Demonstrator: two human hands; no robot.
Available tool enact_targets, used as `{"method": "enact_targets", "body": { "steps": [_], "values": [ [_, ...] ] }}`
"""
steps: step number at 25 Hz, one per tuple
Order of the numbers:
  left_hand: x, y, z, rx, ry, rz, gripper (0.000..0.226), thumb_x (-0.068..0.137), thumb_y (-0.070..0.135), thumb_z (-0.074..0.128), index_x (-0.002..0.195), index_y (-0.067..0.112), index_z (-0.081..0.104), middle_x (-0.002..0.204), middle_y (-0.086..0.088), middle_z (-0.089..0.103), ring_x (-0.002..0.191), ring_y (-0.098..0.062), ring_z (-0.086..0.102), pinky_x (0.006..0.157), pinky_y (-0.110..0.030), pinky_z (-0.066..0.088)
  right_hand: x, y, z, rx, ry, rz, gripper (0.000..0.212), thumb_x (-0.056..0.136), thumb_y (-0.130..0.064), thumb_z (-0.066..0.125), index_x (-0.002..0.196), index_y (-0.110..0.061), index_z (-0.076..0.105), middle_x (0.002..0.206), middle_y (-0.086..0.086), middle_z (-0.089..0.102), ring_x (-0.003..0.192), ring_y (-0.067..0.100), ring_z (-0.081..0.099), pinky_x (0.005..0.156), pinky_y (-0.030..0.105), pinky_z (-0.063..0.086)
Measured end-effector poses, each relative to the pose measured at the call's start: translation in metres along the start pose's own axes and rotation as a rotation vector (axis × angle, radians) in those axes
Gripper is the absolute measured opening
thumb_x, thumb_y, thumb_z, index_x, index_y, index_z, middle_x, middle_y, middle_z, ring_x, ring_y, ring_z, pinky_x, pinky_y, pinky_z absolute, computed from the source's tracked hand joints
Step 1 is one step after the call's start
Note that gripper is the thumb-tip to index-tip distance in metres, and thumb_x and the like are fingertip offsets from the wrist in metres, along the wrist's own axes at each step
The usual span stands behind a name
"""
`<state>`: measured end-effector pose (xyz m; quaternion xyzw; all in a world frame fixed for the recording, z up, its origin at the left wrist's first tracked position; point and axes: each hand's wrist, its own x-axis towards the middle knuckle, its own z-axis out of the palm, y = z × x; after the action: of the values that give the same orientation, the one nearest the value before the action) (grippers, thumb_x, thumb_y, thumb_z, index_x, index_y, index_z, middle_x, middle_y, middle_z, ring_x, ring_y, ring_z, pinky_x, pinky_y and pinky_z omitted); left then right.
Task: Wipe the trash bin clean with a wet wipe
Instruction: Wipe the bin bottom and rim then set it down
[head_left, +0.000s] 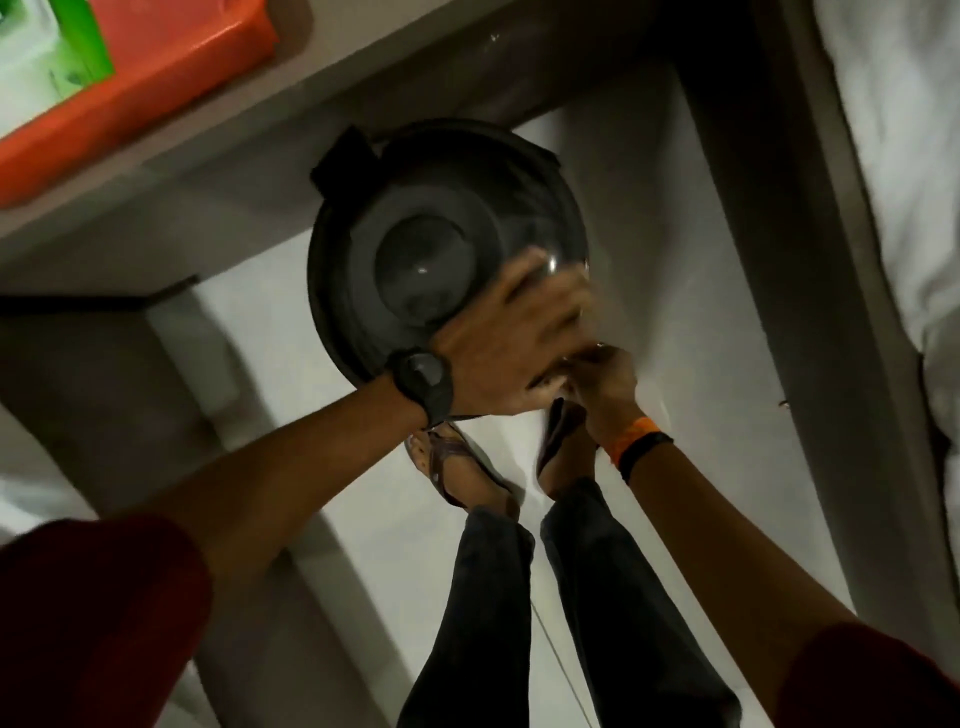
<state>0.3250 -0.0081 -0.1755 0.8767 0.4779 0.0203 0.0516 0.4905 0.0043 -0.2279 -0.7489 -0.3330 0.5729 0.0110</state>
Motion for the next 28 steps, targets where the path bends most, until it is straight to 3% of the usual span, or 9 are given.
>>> {"method": "enact_targets", "body": {
  "steps": [2,3,6,9,14,18,21,25,28],
  "values": [
    [-0.020,0.006,0.011,-0.063,0.014,-0.483,0.083,0.082,0.073,0.048,0.148,0.023,0.042,0.157,-0.017,0.037,0.148,-0.040,0.029,0.116,-0.071,0.014,-0.003,0.006,-0.008,-0.106,0.011,-0.010,0.023,0.087,-0.002,0.074,0.074,-0.019,0.065,0.084,0.006,0.072,0.098,0.036,0.073,0.097,0.050,0.060],
    [-0.026,0.011,0.017,-0.033,-0.041,-0.592,0.093,0.081,0.083,0.040,0.154,0.026,0.031,0.162,-0.018,0.027,0.151,-0.041,0.022,0.114,-0.076,0.009,-0.006,0.011,-0.010,-0.145,-0.003,-0.012,0.013,0.086,-0.001,0.075,0.082,-0.012,0.069,0.088,0.010,0.074,0.100,0.035,0.072,0.098,0.051,0.059],
    [-0.031,0.013,0.028,-0.031,-0.139,-0.587,0.099,0.078,0.091,0.026,0.157,0.032,0.017,0.166,-0.016,0.017,0.153,-0.040,0.015,0.108,-0.081,0.008,-0.018,0.020,-0.017,-0.120,-0.073,-0.027,0.028,0.085,0.001,0.076,0.112,0.006,0.069,0.113,0.025,0.074,0.111,0.043,0.070,0.102,0.056,0.056],
    [-0.032,0.013,0.029,-0.057,-0.120,-0.585,0.098,0.078,0.090,0.027,0.157,0.032,0.017,0.166,-0.016,0.015,0.153,-0.040,0.013,0.107,-0.082,0.008,-0.025,0.019,-0.020,-0.343,-0.044,-0.137,0.028,0.088,-0.003,0.076,0.114,0.004,0.071,0.114,0.026,0.075,0.109,0.042,0.071,0.103,0.053,0.056],
    [-0.040,0.005,-0.015,-0.265,-0.052,-0.679,0.085,0.091,0.072,0.036,0.158,0.021,0.020,0.167,-0.011,0.016,0.155,-0.029,0.010,0.115,-0.074,0.011,-0.044,0.022,-0.048,-0.613,0.026,-0.246,0.031,0.092,0.000,0.068,0.123,-0.003,0.073,0.113,0.020,0.078,0.091,0.035,0.076,0.087,0.023,0.061],
    [-0.073,-0.027,-0.091,-0.404,0.288,-0.778,0.068,0.099,0.052,0.042,0.151,0.009,0.036,0.161,-0.012,0.033,0.153,-0.030,0.020,0.125,-0.056,0.015,-0.079,0.015,-0.078,-0.684,0.012,-0.300,0.013,0.089,-0.001,0.071,0.088,-0.014,0.075,0.089,0.013,0.080,0.078,0.020,0.076,0.088,0.036,0.061],
    [-0.090,-0.061,-0.151,-0.402,0.410,-0.829,0.065,0.102,0.048,0.037,0.151,0.005,0.036,0.160,-0.015,0.034,0.152,-0.033,0.022,0.125,-0.054,0.017,-0.116,-0.007,-0.088,-0.640,-0.045,-0.419,0.032,0.084,0.001,0.077,0.075,-0.029,0.070,0.080,-0.012,0.072,0.067,0.000,0.072,0.067,0.015,0.056],
    [-0.100,-0.104,-0.201,-0.339,0.498,-0.959,0.063,0.104,0.044,0.034,0.151,0.003,0.034,0.159,-0.018,0.033,0.151,-0.035,0.023,0.125,-0.051,0.018,-0.129,-0.047,-0.051,-0.599,-0.085,-0.591,0.007,0.090,-0.015,0.076,0.095,-0.019,0.075,0.090,-0.001,0.073,0.078,0.014,0.070,0.074,0.031,0.059],
    [-0.100,-0.121,-0.206,-0.274,0.446,-1.008,0.063,0.104,0.046,0.033,0.150,0.004,0.036,0.159,-0.016,0.033,0.151,-0.032,0.025,0.124,-0.049,0.020,-0.098,-0.079,0.005,-0.590,-0.177,-0.532,0.014,0.096,-0.015,0.066,0.102,-0.006,0.077,0.097,0.014,0.078,0.089,0.030,0.077,0.082,0.046,0.064]
  ]
}}
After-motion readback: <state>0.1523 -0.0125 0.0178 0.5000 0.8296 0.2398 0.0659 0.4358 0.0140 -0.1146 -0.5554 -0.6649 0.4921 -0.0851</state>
